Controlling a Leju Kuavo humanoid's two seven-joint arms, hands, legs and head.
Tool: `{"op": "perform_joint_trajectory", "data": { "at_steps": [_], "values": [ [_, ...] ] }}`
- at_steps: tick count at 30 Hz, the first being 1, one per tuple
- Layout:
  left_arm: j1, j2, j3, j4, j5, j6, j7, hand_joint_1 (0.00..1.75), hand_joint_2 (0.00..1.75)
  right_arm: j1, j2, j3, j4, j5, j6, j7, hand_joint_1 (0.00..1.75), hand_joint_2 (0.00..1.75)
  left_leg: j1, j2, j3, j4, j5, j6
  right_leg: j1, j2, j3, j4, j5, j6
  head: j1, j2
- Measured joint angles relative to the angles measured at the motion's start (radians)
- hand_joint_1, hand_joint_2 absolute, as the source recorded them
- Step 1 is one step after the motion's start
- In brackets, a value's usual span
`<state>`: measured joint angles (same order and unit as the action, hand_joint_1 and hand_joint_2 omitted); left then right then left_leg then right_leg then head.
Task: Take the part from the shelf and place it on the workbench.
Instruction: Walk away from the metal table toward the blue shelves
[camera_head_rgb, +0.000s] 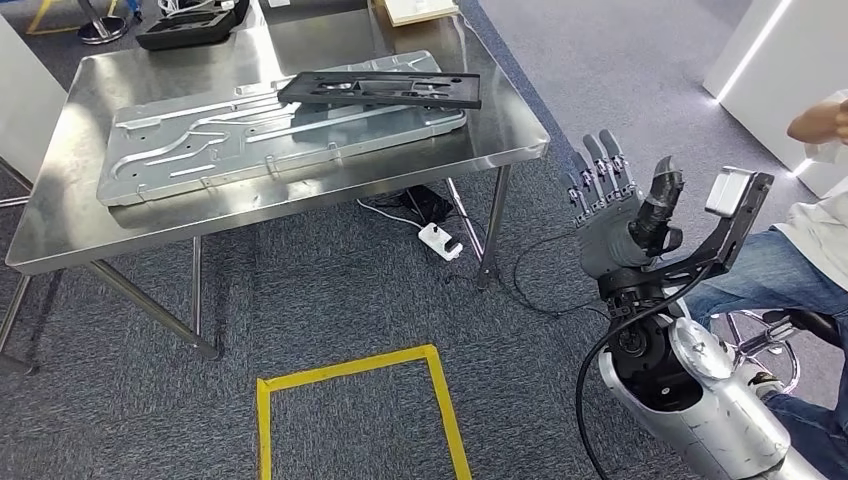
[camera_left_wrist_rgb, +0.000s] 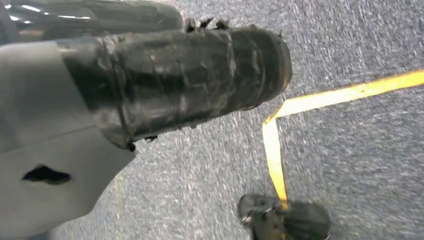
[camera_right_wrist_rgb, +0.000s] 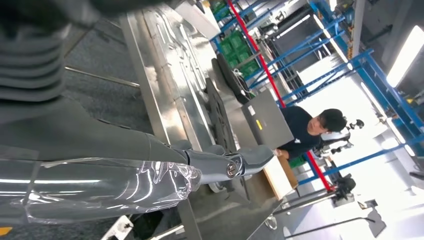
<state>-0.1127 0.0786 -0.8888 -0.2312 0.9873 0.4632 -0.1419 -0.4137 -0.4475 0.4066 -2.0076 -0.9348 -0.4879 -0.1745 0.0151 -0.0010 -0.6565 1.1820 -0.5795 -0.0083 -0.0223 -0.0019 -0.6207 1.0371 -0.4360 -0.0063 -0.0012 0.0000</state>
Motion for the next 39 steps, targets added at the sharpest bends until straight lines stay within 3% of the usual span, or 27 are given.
{"op": "perform_joint_trajectory", "data": {
  "at_steps": [2, 3, 4, 6, 8, 10, 12, 14, 16, 17, 18, 19, 21, 23, 25, 27, 28, 30, 32, 33, 34, 35, 37, 39],
  "values": [
    [0.000, 0.000, 0.000, 0.000, -0.002, 0.004, 0.004, 0.00, 0.00, 0.001, 0.000, 0.002, 0.001, -0.001, 0.002, 0.000, 0.00, 1.75, 0.000, 0.000, -0.028, 0.104, -0.058, -0.002, 0.003, 0.000, -0.020, 0.000, 0.014, -0.003, -0.001, 0.000],
    [0.000, 0.000, 0.000, 0.000, -0.003, 0.005, 0.005, 0.00, 0.00, 0.002, 0.000, 0.003, 0.002, -0.002, 0.002, 0.000, 0.00, 1.75, -0.001, 0.000, -0.021, 0.113, -0.061, 0.000, 0.005, 0.001, -0.029, 0.001, 0.022, -0.003, -0.001, 0.000],
    [0.000, 0.000, 0.000, 0.000, -0.003, 0.005, 0.005, 0.00, 0.00, 0.002, 0.000, 0.004, 0.002, -0.002, 0.003, 0.000, 0.00, 1.75, -0.001, 0.000, 0.006, 0.084, -0.046, 0.003, 0.005, 0.002, -0.038, 0.001, 0.029, -0.001, -0.001, 0.000],
    [-0.002, 0.000, 0.000, 0.000, -0.004, 0.005, 0.006, 0.00, 0.00, 0.003, 0.000, 0.004, 0.002, -0.003, 0.003, 0.000, 0.00, 1.75, -0.006, -0.001, 0.101, -0.057, -0.002, 0.015, 0.006, 0.003, -0.051, 0.001, 0.044, 0.004, 0.000, 0.000],
    [-0.006, 0.000, 0.000, 0.000, -0.005, 0.006, 0.006, 0.00, 0.00, 0.002, -0.002, 0.004, 0.002, -0.003, 0.004, 0.000, 0.00, 1.75, -0.014, -0.003, 0.160, -0.161, 0.022, 0.026, 0.006, 0.001, -0.057, -0.001, 0.058, 0.015, 0.001, 0.000],
    [-0.007, 0.000, 0.000, 0.000, -0.006, 0.007, 0.006, 0.00, 0.00, 0.002, -0.003, 0.004, 0.003, -0.003, 0.005, 0.000, 0.00, 1.75, -0.022, -0.003, 0.160, -0.176, 0.031, 0.036, 0.005, 0.000, -0.057, -0.008, 0.072, 0.028, 0.002, 0.000],
    [-0.007, 0.000, 0.000, 0.000, -0.006, 0.007, 0.006, 0.00, 0.00, 0.002, -0.004, 0.004, 0.003, -0.003, 0.006, 0.000, 0.00, 1.75, -0.018, 0.000, 0.154, -0.187, 0.056, 0.048, 0.003, 0.001, -0.063, -0.010, 0.075, 0.039, 0.002, 0.000],
    [-0.007, -0.001, 0.000, 0.000, -0.005, 0.007, 0.007, 0.00, 0.00, 0.003, -0.006, 0.004, 0.004, -0.003, 0.007, 0.000, 0.00, 1.75, -0.012, 0.007, 0.140, -0.199, 0.085, 0.063, 0.004, 0.002, -0.087, 0.042, 0.012, 0.046, 0.006, 0.000],
    [-0.007, -0.001, 0.000, 0.000, -0.005, 0.008, 0.007, 0.00, 0.00, 0.004, -0.008, 0.004, 0.005, -0.003, 0.007, 0.000, 0.00, 1.75, -0.014, 0.012, 0.116, -0.197, 0.105, 0.071, 0.003, 0.003, -0.121, 0.165, -0.084, 0.053, 0.009, 0.000],
    [-0.007, -0.001, 0.000, 0.000, -0.006, 0.008, 0.007, 0.00, 0.00, 0.005, -0.008, 0.004, 0.005, -0.003, 0.007, 0.000, 0.00, 1.75, -0.014, 0.013, 0.102, -0.194, 0.112, 0.070, 0.003, 0.003, -0.132, 0.224, -0.112, 0.056, 0.009, 0.000],
    [-0.007, -0.002, 0.000, 0.000, -0.006, 0.008, 0.007, 0.00, 0.00, 0.006, -0.008, 0.004, 0.006, -0.003, 0.007, 0.000, 0.00, 1.75, -0.014, 0.013, 0.087, -0.188, 0.118, 0.069, 0.002, 0.003, -0.129, 0.258, -0.119, 0.059, 0.009, 0.000],
    [-0.007, -0.002, 0.000, 0.000, -0.006, 0.008, 0.007, 0.00, 0.00, 0.006, -0.008, 0.004, 0.007, -0.003, 0.007, 0.000, 0.00, 1.75, -0.014, 0.013, 0.073, -0.182, 0.124, 0.067, 0.000, 0.002, -0.106, 0.255, -0.108, 0.061, 0.009, 0.000],
    [-0.007, -0.002, 0.000, 0.000, -0.006, 0.008, 0.007, 0.00, 0.00, 0.005, -0.008, 0.004, 0.008, -0.003, 0.008, 0.000, 0.00, 1.75, -0.013, 0.013, 0.049, -0.164, 0.131, 0.061, -0.004, 0.001, -0.014, 0.148, -0.074, 0.063, 0.009, 0.000],
    [-0.008, -0.002, 0.000, 0.000, -0.006, 0.008, 0.007, 0.00, 0.00, 0.004, -0.008, 0.004, 0.008, -0.003, 0.008, 0.000, 0.00, 1.75, -0.016, 0.012, 0.031, -0.147, 0.135, 0.052, -0.002, 0.001, 0.067, 0.034, -0.071, 0.055, 0.009, 0.000],
    [-0.007, -0.002, 0.000, 0.000, -0.006, 0.008, 0.007, 0.00, 0.00, 0.004, -0.008, 0.004, 0.008, -0.003, 0.009, 0.000, 0.00, 1.75, -0.018, 0.011, 0.021, -0.140, 0.144, 0.039, 0.004, 0.002, 0.083, 0.003, -0.077, 0.039, 0.009, 0.000],
    [-0.004, -0.003, 0.000, 0.000, -0.006, 0.008, 0.007, 0.00, 0.00, 0.004, -0.009, 0.004, 0.008, -0.003, 0.009, 0.000, 0.00, 1.75, -0.017, 0.010, 0.014, -0.137, 0.149, 0.027, 0.003, 0.001, 0.071, 0.000, -0.064, 0.020, 0.010, 0.000],
    [-0.003, -0.004, 0.000, 0.000, -0.006, 0.008, 0.007, 0.00, 0.00, 0.004, -0.009, 0.004, 0.008, -0.003, 0.009, 0.000, 0.00, 1.75, -0.015, 0.009, 0.005, -0.125, 0.133, 0.021, 0.002, 0.000, 0.063, -0.001, -0.055, 0.011, 0.009, 0.000],
    [-0.003, -0.005, 0.000, 0.000, -0.006, 0.008, 0.007, 0.00, 0.00, 0.002, -0.009, 0.004, 0.008, -0.003, 0.010, 0.000, 0.00, 0.87, -0.012, 0.008, -0.028, -0.045, 0.054, 0.011, 0.001, -0.002, 0.041, -0.003, -0.036, -0.003, 0.006, 0.000],
    [-0.004, -0.005, 0.000, 0.000, -0.006, 0.010, 0.007, 0.00, 0.00, 0.003, -0.009, 0.005, 0.008, -0.004, 0.011, 0.000, 0.00, 0.00, -0.011, 0.008, -0.061, 0.075, -0.025, 0.005, 0.004, -0.001, 0.016, -0.002, -0.018, -0.007, 0.005, 0.000],
    [-0.004, -0.005, 0.000, 0.000, -0.006, 0.010, 0.008, 0.00, 0.00, 0.003, -0.009, 0.005, 0.008, -0.004, 0.012, 0.000, 0.00, 0.00, -0.011, 0.008, -0.062, 0.113, -0.038, 0.006, 0.006, -0.001, 0.004, -0.002, -0.008, -0.007, 0.005, 0.000],
    [-0.003, -0.005, 0.000, 0.000, -0.006, 0.011, 0.008, 0.00, 0.00, 0.004, -0.009, 0.006, 0.008, -0.005, 0.012, 0.000, 0.00, 0.00, -0.012, 0.007, -0.048, 0.120, -0.031, 0.007, 0.007, 0.000, -0.009, -0.001, 0.001, -0.006, 0.005, 0.000],
    [-0.003, -0.005, 0.000, 0.000, -0.006, 0.011, 0.008, 0.00, 0.00, 0.004, -0.009, 0.006, 0.008, -0.006, 0.012, 0.000, 0.00, 0.00, -0.012, 0.007, -0.015, 0.090, -0.008, 0.011, 0.008, 0.001, -0.019, -0.001, 0.009, -0.005, 0.005, 0.000],
    [-0.005, -0.005, 0.000, 0.000, -0.007, 0.013, 0.009, 0.00, 0.00, 0.004, -0.009, 0.007, 0.008, -0.007, 0.012, 0.000, 0.00, 0.00, -0.015, 0.005, 0.086, -0.045, 0.033, 0.022, 0.010, 0.000, -0.034, 0.000, 0.024, -0.001, 0.005, 0.000],
    [-0.008, -0.004, 0.000, 0.000, -0.007, 0.015, 0.009, 0.00, 0.00, 0.003, -0.009, 0.007, 0.008, -0.007, 0.012, 0.000, 0.00, 0.00, -0.021, 0.003, 0.155, -0.154, 0.038, 0.033, 0.011, -0.002, -0.040, -0.002, 0.039, 0.009, 0.006, 0.000]
  ]
}}
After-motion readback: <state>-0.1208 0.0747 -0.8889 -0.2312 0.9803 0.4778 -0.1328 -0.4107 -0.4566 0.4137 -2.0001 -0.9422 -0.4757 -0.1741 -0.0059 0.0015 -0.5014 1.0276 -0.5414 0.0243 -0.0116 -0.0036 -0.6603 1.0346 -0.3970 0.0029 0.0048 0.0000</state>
